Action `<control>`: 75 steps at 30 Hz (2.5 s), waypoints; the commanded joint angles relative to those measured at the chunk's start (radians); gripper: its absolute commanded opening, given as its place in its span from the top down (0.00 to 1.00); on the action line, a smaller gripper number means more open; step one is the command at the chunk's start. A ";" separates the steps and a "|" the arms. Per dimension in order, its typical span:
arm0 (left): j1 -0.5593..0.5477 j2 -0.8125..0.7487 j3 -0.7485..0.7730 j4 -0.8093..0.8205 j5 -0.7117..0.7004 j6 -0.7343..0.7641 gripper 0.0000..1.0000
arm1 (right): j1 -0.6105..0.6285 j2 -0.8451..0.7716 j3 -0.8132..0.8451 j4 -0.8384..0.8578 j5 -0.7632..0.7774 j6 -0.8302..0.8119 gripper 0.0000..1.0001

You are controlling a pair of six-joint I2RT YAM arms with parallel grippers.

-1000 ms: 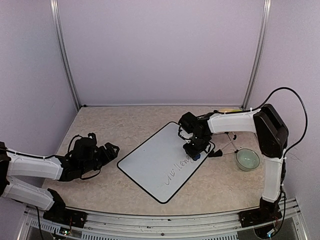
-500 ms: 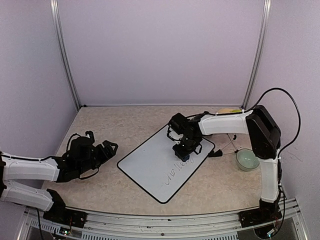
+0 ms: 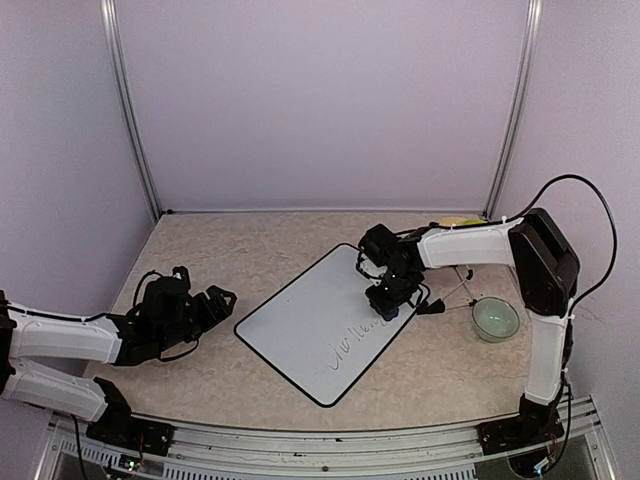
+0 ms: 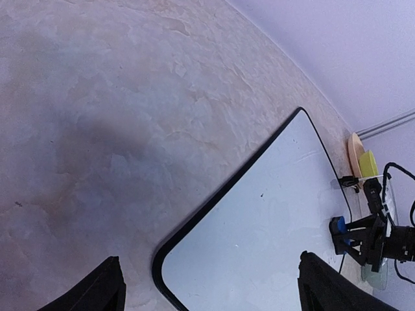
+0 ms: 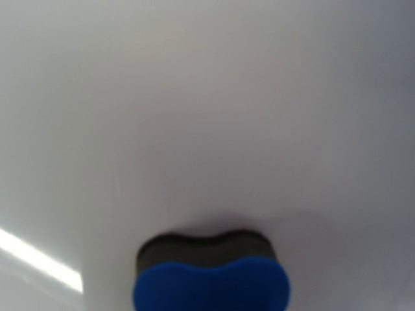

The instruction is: Erase the whiteboard

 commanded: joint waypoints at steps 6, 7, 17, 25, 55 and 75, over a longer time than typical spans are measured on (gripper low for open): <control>-0.003 -0.005 0.000 -0.003 -0.016 0.000 0.10 | 0.227 0.015 0.021 -0.062 -0.039 0.035 0.66; -0.003 -0.003 0.000 -0.003 -0.016 0.000 0.10 | 0.244 0.014 0.022 -0.061 -0.045 0.039 0.66; -0.003 0.015 0.006 0.010 -0.011 -0.004 0.10 | 0.337 -0.001 0.045 -0.058 -0.076 0.070 0.66; -0.003 0.023 0.017 0.004 -0.008 -0.003 0.10 | 0.388 0.064 0.107 -0.073 -0.077 0.064 0.66; -0.001 0.039 0.028 0.002 -0.010 0.009 0.10 | 0.030 0.005 -0.032 -0.029 0.011 0.005 0.65; 0.005 0.062 0.026 0.018 -0.002 0.006 0.10 | 0.265 0.012 -0.039 -0.030 -0.109 0.034 0.66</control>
